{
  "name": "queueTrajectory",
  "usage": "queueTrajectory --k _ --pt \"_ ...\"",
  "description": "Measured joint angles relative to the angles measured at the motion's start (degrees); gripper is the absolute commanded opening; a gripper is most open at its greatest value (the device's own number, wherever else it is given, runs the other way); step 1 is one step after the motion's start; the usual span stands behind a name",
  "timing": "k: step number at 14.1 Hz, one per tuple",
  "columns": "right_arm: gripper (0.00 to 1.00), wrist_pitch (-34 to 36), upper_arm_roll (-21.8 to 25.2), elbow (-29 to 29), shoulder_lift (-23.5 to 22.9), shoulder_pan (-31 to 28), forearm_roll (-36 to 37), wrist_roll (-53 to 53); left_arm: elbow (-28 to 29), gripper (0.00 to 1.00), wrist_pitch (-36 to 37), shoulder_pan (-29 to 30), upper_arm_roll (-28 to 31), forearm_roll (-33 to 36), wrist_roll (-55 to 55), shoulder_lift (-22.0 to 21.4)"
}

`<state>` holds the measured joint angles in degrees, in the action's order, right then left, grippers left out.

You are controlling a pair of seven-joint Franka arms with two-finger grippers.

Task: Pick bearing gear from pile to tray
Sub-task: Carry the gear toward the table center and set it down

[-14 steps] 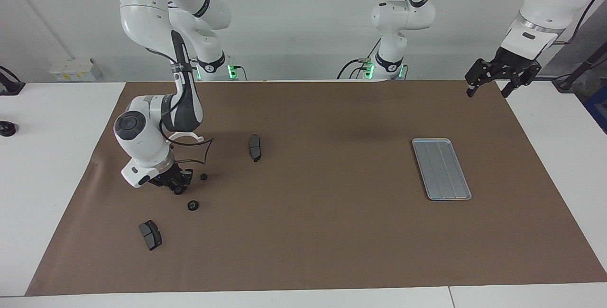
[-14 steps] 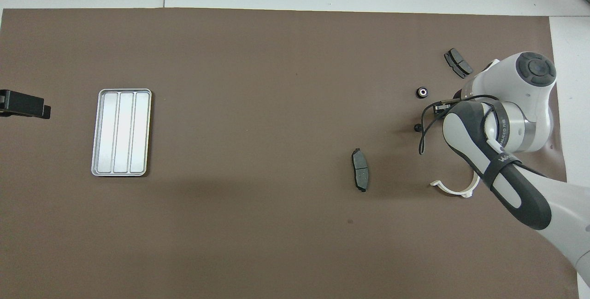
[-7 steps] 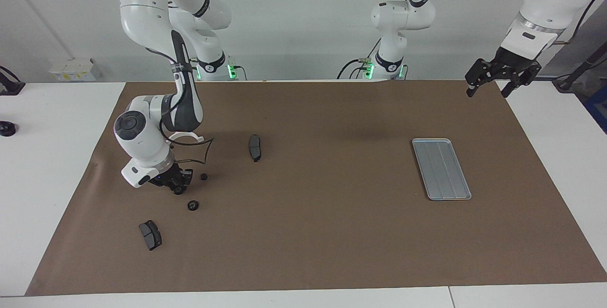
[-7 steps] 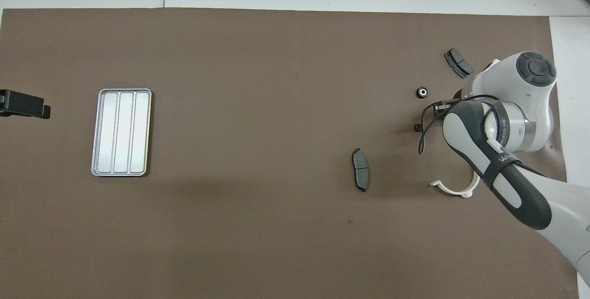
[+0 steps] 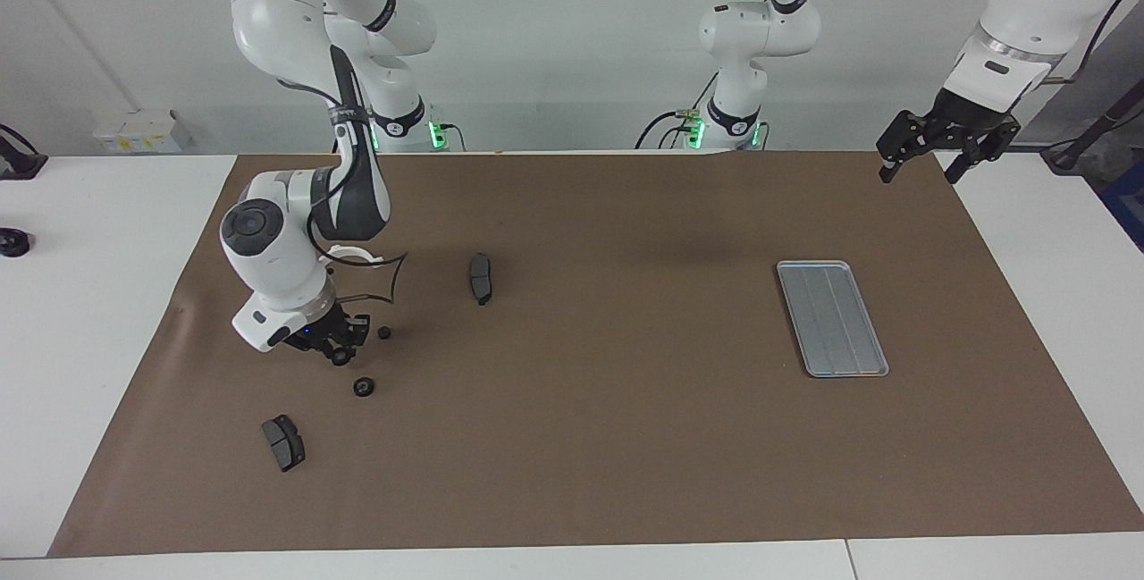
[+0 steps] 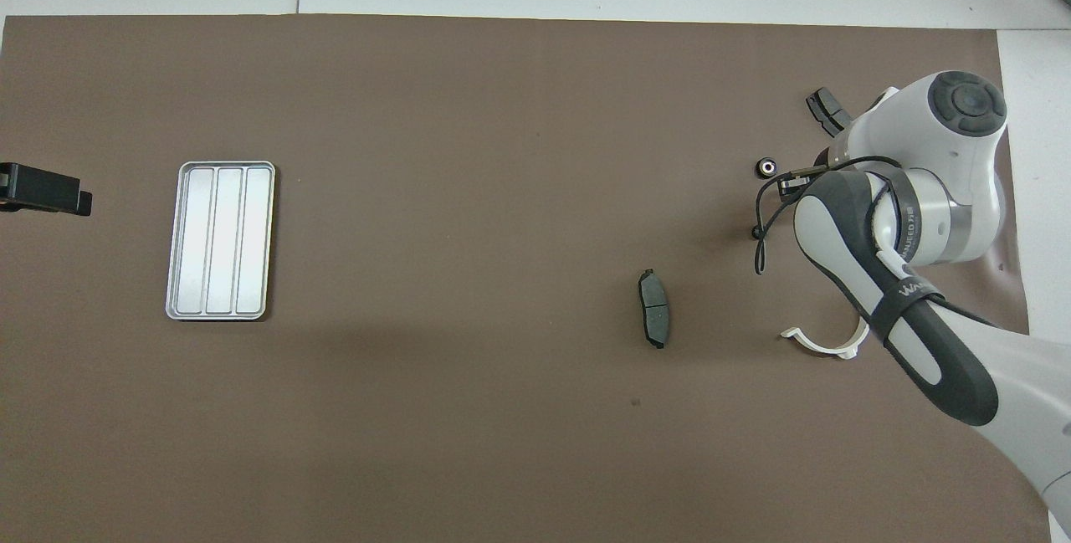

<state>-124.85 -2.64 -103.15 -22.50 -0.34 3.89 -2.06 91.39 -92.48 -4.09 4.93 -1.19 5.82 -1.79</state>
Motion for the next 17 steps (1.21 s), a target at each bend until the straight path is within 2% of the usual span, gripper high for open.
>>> queueTrajectory --k 2,6,11,17 --pt "0.00 2.5 -0.1 1.1 1.0 2.7 0.0 0.8 0.0 1.00 0.0 0.0 0.0 0.0 0.0 0.0" --pt "0.00 7.2 -0.3 5.1 2.0 9.9 -0.2 9.3 0.0 1.00 0.0 0.0 0.0 0.0 0.0 0.0" --pt "0.00 7.0 -0.5 5.9 2.0 18.7 -0.9 17.4 0.1 1.00 -0.3 -0.1 -0.5 0.0 0.1 0.0" --pt "0.00 3.5 -0.7 6.1 2.0 26.2 -4.0 20.0 0.8 1.00 -1.1 -1.0 -2.0 0.0 0.1 0.0"
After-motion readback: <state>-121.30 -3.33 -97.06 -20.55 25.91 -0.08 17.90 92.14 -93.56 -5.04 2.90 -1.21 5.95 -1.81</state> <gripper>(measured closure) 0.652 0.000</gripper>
